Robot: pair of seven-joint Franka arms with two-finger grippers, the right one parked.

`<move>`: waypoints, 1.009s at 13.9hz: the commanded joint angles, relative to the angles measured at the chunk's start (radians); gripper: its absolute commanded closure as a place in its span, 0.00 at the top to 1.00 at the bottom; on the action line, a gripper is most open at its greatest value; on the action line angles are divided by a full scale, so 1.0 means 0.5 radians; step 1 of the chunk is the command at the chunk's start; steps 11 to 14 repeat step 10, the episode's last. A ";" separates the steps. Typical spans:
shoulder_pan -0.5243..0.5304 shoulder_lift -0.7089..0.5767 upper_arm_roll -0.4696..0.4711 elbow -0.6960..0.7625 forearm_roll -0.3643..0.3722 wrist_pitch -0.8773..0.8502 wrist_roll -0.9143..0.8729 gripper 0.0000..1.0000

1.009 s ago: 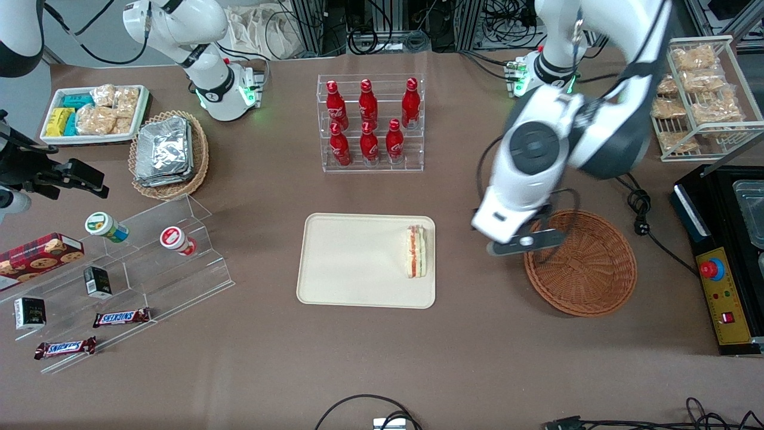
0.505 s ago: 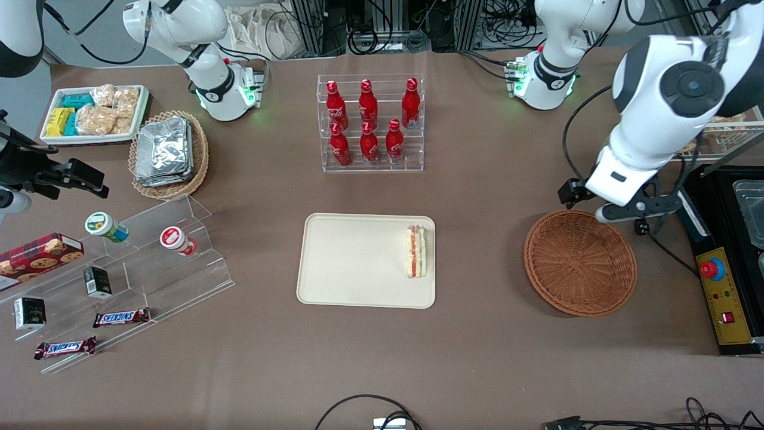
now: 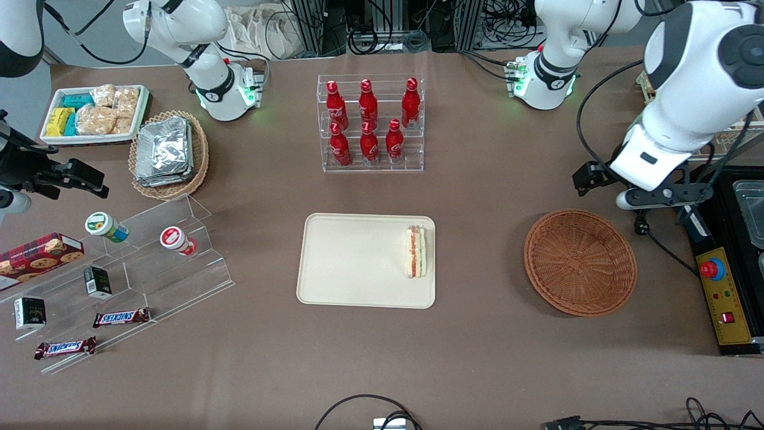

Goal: Place sandwich from basket to tray

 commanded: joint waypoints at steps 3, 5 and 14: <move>0.118 0.018 -0.021 0.061 -0.074 -0.058 0.105 1.00; 0.115 0.018 -0.021 0.049 -0.074 -0.055 0.108 1.00; 0.112 0.024 -0.018 0.052 -0.080 -0.043 0.105 1.00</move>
